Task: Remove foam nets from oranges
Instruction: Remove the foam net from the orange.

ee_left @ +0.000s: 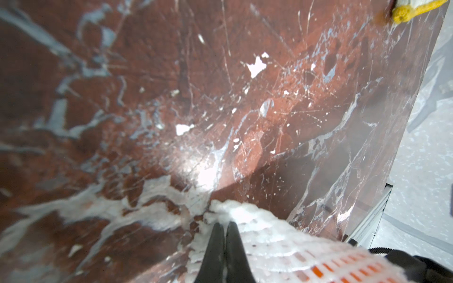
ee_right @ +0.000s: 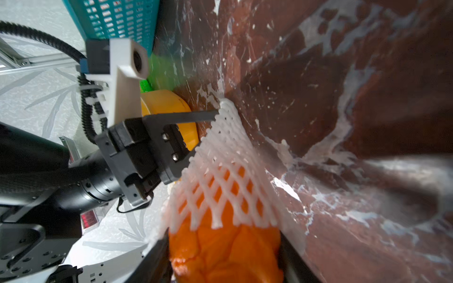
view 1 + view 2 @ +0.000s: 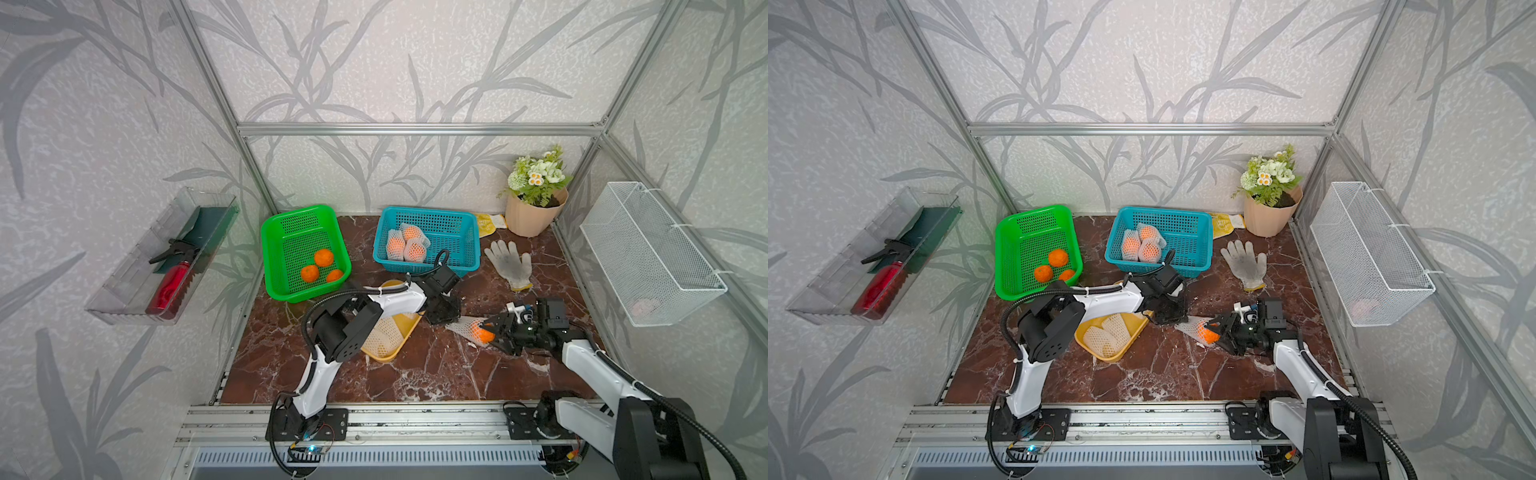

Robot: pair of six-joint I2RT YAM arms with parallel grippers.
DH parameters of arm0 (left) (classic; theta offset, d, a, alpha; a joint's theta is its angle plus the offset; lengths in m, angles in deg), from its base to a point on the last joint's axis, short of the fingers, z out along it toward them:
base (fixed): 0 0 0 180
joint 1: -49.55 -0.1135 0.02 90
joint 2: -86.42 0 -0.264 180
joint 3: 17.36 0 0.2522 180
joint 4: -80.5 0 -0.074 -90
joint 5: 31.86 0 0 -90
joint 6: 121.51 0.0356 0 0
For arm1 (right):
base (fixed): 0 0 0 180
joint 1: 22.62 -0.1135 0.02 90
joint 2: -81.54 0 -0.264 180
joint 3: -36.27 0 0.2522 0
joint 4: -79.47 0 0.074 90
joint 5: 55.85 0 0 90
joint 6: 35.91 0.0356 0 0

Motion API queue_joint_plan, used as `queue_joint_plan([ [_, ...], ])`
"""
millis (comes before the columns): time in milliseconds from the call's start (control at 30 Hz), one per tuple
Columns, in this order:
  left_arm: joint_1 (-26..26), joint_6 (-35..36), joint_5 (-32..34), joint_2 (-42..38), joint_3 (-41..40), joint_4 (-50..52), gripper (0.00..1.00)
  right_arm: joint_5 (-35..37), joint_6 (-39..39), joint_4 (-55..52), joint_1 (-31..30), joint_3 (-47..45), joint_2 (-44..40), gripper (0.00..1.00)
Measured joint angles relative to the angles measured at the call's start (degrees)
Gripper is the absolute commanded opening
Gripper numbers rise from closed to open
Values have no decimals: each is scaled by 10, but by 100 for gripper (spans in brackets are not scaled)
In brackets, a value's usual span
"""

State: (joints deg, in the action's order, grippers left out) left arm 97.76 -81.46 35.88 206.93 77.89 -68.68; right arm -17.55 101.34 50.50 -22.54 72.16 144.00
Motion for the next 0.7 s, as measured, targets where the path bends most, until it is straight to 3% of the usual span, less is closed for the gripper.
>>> queue_joint_plan([
  [467,-3,0,0,0,0,-1,0,47,-170,-219,18,108,51,57],
  [700,-3,0,-2,-3,3,-10,0,89,-211,-267,19,117,75,56],
])
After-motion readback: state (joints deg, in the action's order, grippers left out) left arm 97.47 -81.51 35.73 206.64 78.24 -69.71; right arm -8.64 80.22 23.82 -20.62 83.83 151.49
